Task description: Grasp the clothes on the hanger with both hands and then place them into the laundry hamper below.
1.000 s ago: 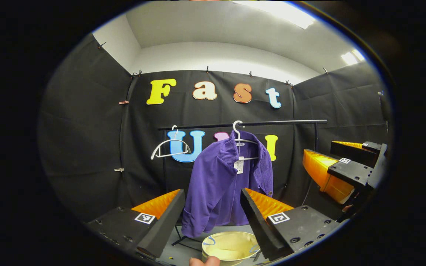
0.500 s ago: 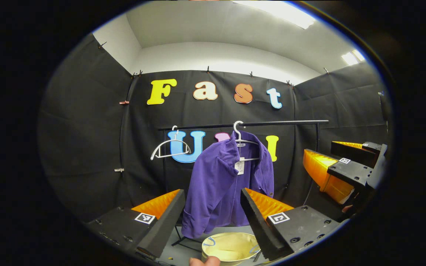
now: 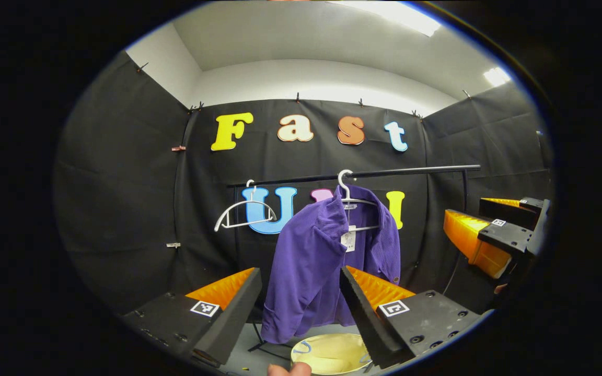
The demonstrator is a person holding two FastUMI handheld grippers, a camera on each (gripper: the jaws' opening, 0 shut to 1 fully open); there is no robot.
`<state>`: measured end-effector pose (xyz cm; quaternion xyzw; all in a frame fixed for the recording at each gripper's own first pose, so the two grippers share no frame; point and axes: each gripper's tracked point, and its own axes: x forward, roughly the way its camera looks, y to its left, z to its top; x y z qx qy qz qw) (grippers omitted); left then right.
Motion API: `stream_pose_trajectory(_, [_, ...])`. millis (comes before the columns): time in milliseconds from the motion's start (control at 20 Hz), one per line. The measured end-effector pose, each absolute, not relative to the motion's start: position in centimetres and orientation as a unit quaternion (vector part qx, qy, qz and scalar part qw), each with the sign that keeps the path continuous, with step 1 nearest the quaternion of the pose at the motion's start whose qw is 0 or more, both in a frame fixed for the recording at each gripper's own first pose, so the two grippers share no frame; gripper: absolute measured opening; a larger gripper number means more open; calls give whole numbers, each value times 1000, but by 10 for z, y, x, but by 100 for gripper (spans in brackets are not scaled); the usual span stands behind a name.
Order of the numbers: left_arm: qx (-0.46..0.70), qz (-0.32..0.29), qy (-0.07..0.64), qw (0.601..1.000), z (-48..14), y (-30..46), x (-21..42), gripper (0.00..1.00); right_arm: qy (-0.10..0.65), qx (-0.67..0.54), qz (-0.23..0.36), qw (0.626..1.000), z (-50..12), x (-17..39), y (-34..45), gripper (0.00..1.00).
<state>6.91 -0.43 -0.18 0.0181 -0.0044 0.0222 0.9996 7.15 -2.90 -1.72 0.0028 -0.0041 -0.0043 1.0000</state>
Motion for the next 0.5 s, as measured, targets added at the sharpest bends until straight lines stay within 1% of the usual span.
stream_pose_trajectory(500, [25, 23, -6, 999, -4, -30, 173, 95, -17, 14, 17, 1000, -43, 171, -34, 98])
